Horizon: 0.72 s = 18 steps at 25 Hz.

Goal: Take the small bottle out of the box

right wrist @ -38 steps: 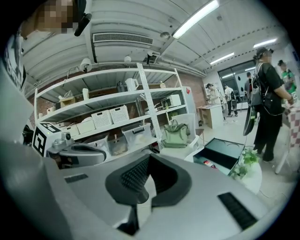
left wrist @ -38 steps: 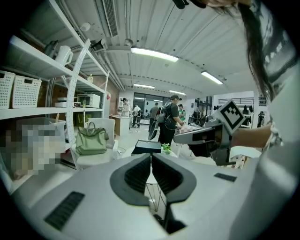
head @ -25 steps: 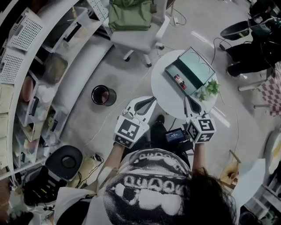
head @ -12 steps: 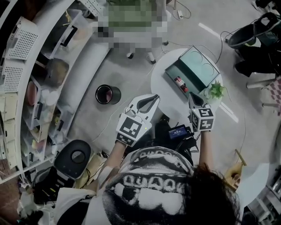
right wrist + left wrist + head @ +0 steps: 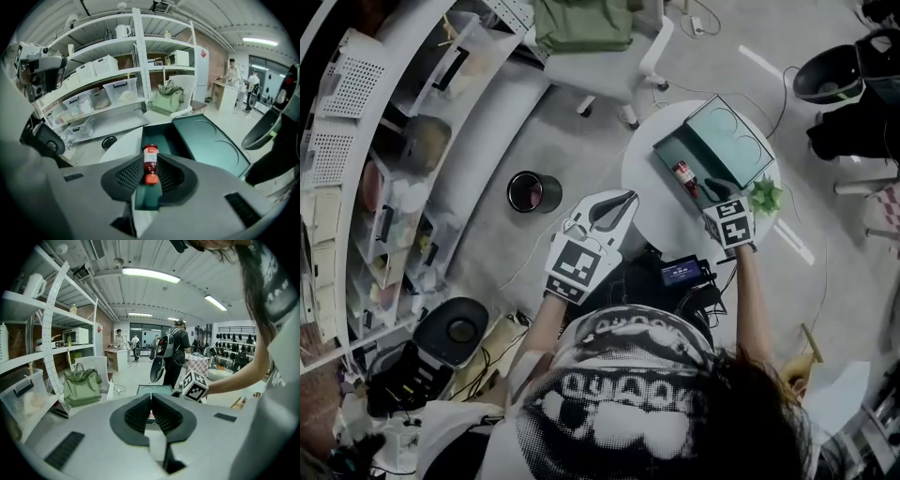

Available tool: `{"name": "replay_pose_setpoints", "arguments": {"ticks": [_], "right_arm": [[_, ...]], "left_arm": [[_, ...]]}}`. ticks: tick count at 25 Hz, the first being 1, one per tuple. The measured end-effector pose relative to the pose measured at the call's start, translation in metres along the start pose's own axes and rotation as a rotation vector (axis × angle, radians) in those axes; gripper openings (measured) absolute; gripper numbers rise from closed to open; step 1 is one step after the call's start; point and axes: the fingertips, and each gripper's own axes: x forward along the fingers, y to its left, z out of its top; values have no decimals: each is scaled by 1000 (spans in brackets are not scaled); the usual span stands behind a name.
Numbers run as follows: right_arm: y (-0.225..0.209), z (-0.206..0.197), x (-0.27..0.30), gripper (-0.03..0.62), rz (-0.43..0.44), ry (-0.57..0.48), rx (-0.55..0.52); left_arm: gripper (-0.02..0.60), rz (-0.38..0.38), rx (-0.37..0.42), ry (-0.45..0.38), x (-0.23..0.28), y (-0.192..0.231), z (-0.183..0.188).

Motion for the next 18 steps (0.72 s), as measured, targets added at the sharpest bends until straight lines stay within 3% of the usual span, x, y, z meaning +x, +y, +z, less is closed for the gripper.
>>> {"name": "replay_pose_setpoints", "arguments": {"ticks": [8,18], "right_arm": [[0,-5,34,127,64,117,-101],[0,-24,62,169,145,280,-201]], "left_arm": [[17,9,-24,20,3,6,-5],[17,-60,9,33,30,25,8]]}}
